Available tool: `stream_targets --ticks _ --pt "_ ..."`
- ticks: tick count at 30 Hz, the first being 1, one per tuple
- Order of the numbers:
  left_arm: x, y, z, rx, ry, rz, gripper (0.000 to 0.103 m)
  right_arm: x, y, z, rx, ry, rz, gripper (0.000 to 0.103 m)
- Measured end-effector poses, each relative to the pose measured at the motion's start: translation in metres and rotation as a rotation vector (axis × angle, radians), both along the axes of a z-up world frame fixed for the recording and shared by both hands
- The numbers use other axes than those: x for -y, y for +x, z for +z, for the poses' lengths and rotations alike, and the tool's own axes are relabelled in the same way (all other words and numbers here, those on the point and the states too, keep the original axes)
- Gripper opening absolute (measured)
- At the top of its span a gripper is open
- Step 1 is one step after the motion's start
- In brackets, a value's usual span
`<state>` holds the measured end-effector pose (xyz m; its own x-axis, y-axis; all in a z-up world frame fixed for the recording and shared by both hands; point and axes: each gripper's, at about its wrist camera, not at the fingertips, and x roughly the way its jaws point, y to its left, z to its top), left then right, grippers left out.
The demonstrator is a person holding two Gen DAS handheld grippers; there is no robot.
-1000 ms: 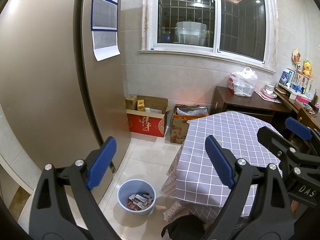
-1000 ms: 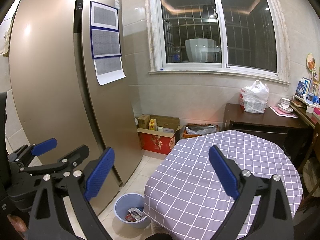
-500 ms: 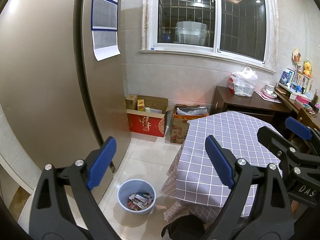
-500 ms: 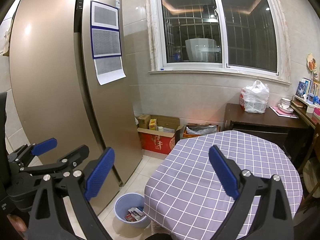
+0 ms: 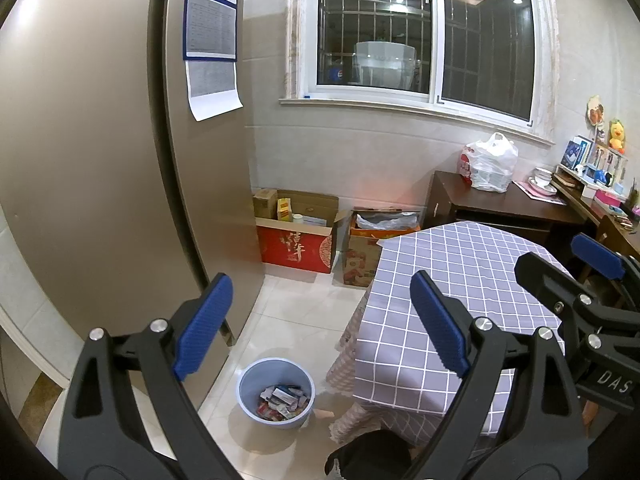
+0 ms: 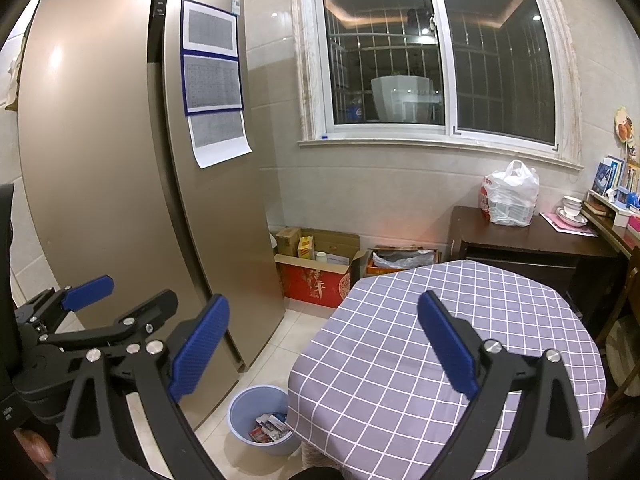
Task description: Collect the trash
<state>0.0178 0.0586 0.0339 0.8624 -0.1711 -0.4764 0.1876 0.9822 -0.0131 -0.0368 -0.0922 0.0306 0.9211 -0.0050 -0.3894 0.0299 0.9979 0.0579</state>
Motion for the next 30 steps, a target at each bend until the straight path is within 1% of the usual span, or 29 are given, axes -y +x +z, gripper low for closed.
stream_targets --ticks 12,18,30 --pt "0.000 0.001 0.001 -0.001 0.001 0.000 0.089 -0.001 0.001 -0.001 -0.001 0.000 0.001 0.093" --pt "-0.009 0.002 -0.004 -0.002 0.002 0.003 0.088 -0.002 0.001 -0.005 -0.003 0.001 0.005 0.093" --pt "-0.011 0.002 -0.005 -0.004 0.004 0.006 0.088 -0.002 0.002 -0.012 -0.008 0.003 0.007 0.093"
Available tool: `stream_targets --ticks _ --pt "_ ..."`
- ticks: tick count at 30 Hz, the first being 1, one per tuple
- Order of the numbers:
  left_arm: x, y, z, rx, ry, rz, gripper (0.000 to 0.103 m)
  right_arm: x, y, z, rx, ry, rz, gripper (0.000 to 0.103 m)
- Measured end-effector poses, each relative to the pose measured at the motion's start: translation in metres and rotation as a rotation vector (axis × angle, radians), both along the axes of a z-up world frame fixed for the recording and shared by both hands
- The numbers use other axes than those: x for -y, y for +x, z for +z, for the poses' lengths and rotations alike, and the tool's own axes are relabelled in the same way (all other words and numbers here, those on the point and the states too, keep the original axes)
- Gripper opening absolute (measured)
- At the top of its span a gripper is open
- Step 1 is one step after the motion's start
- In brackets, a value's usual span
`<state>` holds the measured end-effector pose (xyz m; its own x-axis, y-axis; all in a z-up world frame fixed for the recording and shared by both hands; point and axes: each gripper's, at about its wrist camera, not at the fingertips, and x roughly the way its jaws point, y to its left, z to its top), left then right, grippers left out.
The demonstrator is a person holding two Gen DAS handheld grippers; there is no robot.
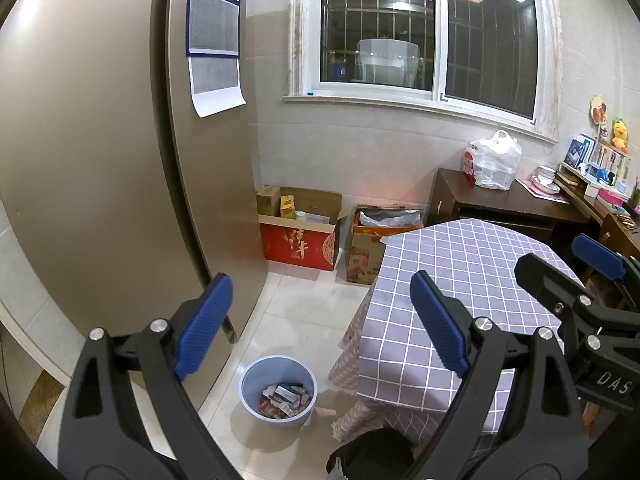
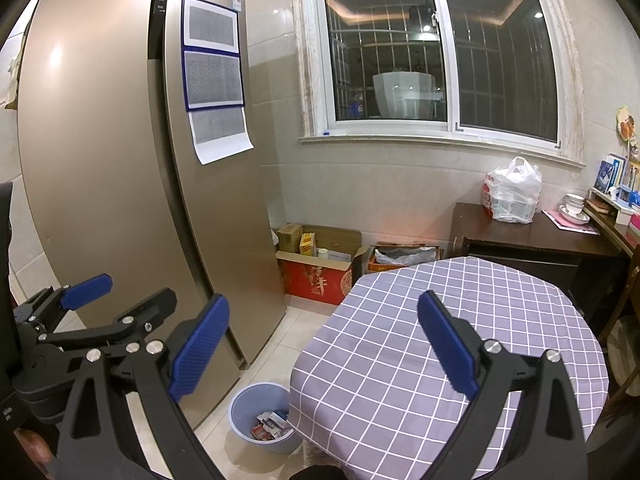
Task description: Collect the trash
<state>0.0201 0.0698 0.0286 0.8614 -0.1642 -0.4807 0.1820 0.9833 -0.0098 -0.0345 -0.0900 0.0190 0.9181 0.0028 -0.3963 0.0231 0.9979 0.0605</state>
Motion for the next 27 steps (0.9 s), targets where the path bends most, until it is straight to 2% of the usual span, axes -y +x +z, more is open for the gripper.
stream_targets --ticks 21,27 --pt "-0.005 0.001 -0.002 -0.004 0.001 -0.001 0.089 -0.002 -0.003 -0.010 -0.008 0.006 0.010 0.093" --pt "-0.012 -0.001 -0.012 -0.014 0.002 0.003 0.089 -0.003 -0.003 -0.010 -0.010 0.006 0.010 0.093"
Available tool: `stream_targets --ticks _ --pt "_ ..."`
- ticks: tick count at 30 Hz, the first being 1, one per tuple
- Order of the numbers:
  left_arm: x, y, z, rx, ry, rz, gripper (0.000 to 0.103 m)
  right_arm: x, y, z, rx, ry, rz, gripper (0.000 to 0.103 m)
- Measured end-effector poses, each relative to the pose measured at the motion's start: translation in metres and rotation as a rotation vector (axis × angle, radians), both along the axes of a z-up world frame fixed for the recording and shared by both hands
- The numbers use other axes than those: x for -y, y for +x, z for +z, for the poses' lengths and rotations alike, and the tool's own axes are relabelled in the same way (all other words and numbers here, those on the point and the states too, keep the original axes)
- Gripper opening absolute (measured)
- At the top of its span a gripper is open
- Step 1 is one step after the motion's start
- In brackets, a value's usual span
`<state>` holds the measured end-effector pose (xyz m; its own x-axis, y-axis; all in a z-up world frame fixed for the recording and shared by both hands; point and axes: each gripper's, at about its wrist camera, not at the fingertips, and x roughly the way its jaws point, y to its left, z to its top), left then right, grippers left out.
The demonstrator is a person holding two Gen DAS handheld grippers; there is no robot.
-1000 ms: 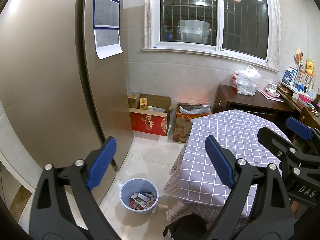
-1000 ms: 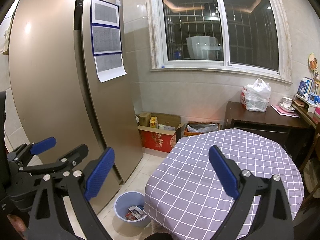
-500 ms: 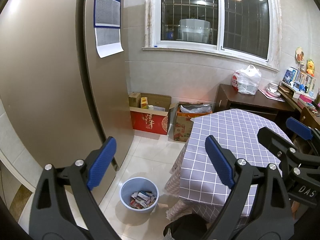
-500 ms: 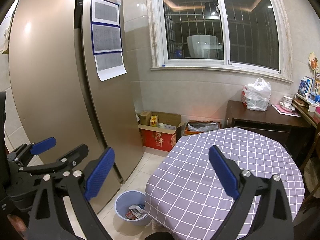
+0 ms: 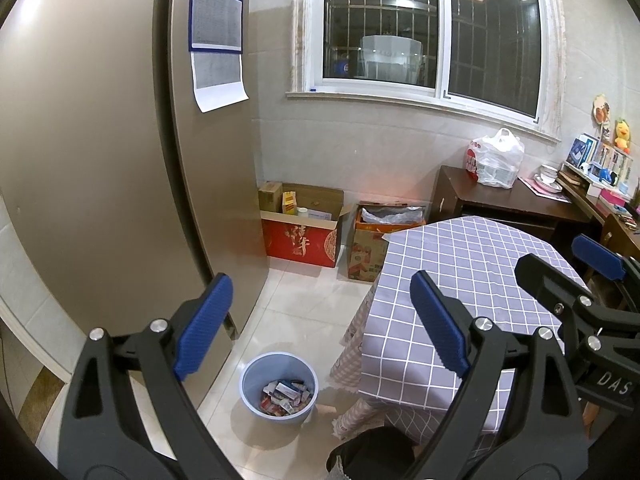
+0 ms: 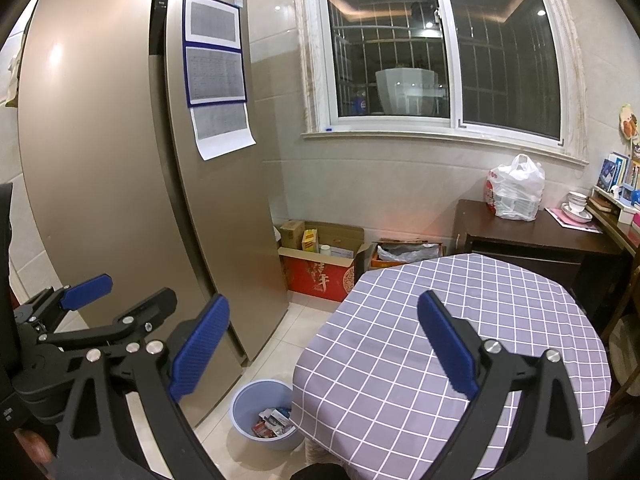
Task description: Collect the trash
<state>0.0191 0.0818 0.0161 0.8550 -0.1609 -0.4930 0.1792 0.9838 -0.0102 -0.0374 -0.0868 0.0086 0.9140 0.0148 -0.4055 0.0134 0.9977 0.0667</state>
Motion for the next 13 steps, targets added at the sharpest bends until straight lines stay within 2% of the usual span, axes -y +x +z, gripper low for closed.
stream_targets --ticks 8,13 --pt "0.012 0.003 -0.001 -0.020 0.016 -0.004 0.089 0.008 0.005 -0.003 -0.011 0.009 0.006 0.093" --pt "0.029 0.015 -0.010 -0.063 0.020 -0.028 0.088 0.019 0.010 -0.007 -0.026 0.029 0.008 0.093"
